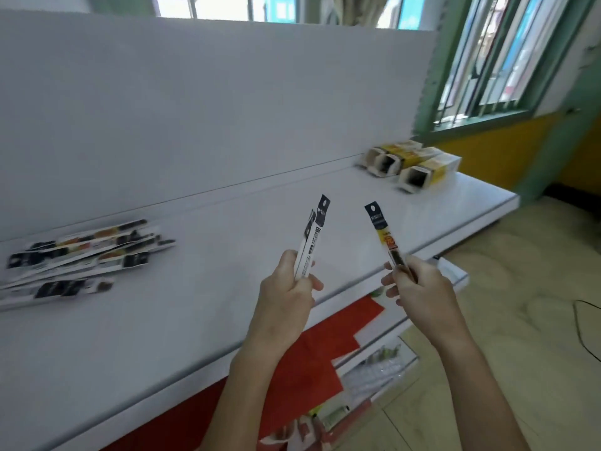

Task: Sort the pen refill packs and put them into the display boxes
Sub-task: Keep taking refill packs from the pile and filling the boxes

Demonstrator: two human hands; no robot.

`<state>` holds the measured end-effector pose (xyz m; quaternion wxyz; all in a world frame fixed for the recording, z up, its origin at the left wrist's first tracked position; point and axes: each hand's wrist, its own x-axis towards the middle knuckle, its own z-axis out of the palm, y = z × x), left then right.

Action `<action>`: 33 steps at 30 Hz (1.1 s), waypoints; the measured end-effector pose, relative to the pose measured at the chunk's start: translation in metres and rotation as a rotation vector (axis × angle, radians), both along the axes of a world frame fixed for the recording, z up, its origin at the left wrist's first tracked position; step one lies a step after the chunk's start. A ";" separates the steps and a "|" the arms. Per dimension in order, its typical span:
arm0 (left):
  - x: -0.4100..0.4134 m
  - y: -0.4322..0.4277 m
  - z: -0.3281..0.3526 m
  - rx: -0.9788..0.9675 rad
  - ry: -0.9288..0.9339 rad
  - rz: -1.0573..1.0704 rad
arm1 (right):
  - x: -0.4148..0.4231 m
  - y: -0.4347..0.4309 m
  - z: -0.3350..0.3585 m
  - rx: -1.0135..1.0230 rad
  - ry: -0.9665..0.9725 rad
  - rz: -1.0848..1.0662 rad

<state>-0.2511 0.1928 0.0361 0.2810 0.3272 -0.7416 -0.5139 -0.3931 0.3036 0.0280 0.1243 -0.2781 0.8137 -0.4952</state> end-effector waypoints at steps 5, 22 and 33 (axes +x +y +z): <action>-0.082 0.043 -0.006 0.009 0.060 -0.057 | -0.069 0.056 -0.008 -0.037 -0.020 -0.087; -0.292 0.084 -0.016 0.060 0.040 -0.179 | -0.256 0.118 -0.035 -0.064 -0.024 -0.220; -0.421 0.021 0.002 0.014 0.040 -0.101 | -0.396 0.040 -0.001 -0.078 0.069 -0.169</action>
